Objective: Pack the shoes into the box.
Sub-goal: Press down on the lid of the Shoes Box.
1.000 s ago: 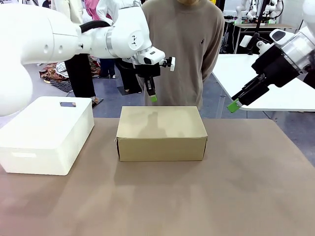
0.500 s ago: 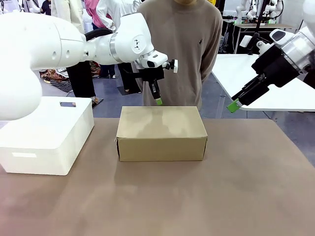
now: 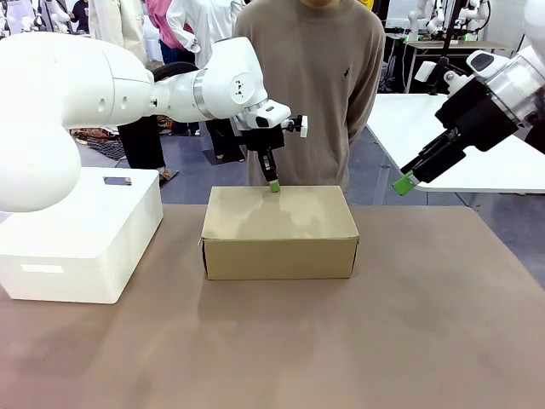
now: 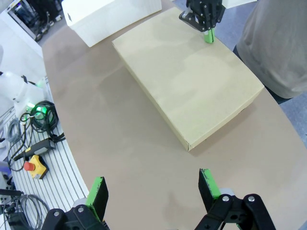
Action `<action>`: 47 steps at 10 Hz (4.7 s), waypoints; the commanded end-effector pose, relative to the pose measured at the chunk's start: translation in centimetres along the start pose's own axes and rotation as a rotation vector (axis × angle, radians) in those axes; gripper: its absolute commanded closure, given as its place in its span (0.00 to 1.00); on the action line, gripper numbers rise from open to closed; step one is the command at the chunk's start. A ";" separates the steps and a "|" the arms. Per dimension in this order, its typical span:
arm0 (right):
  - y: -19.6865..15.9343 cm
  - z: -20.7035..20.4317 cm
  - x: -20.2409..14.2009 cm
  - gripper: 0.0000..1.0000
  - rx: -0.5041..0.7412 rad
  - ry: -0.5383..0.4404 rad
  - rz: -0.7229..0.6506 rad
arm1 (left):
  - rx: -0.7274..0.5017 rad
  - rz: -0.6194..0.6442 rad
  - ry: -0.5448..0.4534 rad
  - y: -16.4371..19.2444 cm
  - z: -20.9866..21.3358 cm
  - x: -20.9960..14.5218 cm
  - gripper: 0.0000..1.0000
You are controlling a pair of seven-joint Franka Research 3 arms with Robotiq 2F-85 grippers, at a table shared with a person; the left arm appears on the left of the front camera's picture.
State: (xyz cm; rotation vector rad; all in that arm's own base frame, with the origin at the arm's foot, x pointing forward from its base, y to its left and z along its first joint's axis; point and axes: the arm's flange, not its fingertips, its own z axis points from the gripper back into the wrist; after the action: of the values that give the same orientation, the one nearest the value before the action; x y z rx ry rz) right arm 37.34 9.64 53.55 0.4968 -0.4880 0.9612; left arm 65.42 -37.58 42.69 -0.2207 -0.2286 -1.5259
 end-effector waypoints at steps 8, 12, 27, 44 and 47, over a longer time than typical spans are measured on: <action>0.1 -0.1 0.0 0.00 -0.015 0.009 -0.009 | 0.017 0.010 -0.009 -2.2 6.4 1.0 1.00; 0.1 -0.1 0.0 0.00 -0.015 0.009 -0.009 | 0.046 -0.019 -0.010 -1.8 6.3 1.6 1.00; 0.1 -0.1 0.0 0.00 -0.015 0.009 -0.009 | 0.134 0.029 0.024 -13.8 13.7 -3.6 1.00; 0.1 -0.1 0.0 0.00 -0.015 0.009 -0.009 | 0.145 0.232 -0.310 -24.8 14.6 -15.7 0.00; 0.1 -0.1 0.0 0.00 -0.015 0.009 -0.009 | 0.144 0.245 -0.277 -24.9 14.6 -15.5 0.00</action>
State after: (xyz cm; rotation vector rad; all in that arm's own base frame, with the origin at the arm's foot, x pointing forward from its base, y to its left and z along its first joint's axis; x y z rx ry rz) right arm 37.36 9.62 53.52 0.4981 -0.4877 0.9610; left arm 40.54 -19.32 51.69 -0.3362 -0.4987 -1.2107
